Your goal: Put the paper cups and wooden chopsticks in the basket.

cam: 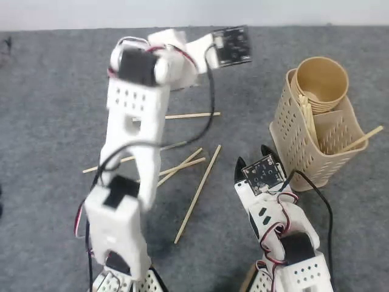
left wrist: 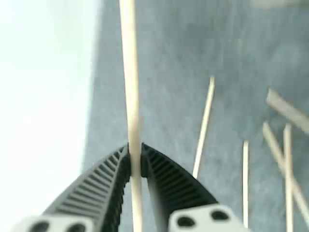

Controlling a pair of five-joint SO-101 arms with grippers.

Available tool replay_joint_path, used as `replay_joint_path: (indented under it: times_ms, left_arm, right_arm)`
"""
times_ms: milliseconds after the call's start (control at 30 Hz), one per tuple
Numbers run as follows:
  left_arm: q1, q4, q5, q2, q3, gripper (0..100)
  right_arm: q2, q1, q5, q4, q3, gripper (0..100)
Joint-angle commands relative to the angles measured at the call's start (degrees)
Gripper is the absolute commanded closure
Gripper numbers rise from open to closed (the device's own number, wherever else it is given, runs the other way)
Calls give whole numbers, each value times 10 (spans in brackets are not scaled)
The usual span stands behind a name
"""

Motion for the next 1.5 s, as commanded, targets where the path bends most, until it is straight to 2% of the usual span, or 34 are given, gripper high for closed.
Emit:
replay_joint_path:
  times_ms: [0,67,167,400,500,633,733,800,967,1133,1367,1467]
  left_arm:
    - [95,-51,133,-117,-3,988]
    - [121,-120,181,-139,-3,988]
    - [149,-206,208,-165,-3,987]
    - [246,-285,353,-199,1,987]
    - [265,-277,454,-183,1,987]
    - [284,-253,641,-168,1,986]
    - [291,-279,810,-137,1,986]
    - [291,-309,860,-105,1,986]
    - [304,-374,824,-24,-3,986]
    - [339,-384,811,25,0,986]
    - [322,-436,810,102,-2,982]
    - [326,-398,788,99,-3,881]
  right_arm:
    - [-5,-1,8,-11,9,790]
    - [-5,-1,8,-11,9,790]
    - [-5,0,8,-11,9,790]
    - [-5,1,8,-12,9,790]
    - [-5,1,8,-11,9,790]
    - [-5,1,8,-11,9,790]
    - [-5,1,8,-11,9,790]
    - [-5,1,8,-11,9,790]
    - [-5,1,8,-12,9,790]
    - [-5,1,8,-14,9,790]
    - [-5,2,8,-13,8,790]
    - [-5,2,8,-14,8,790]
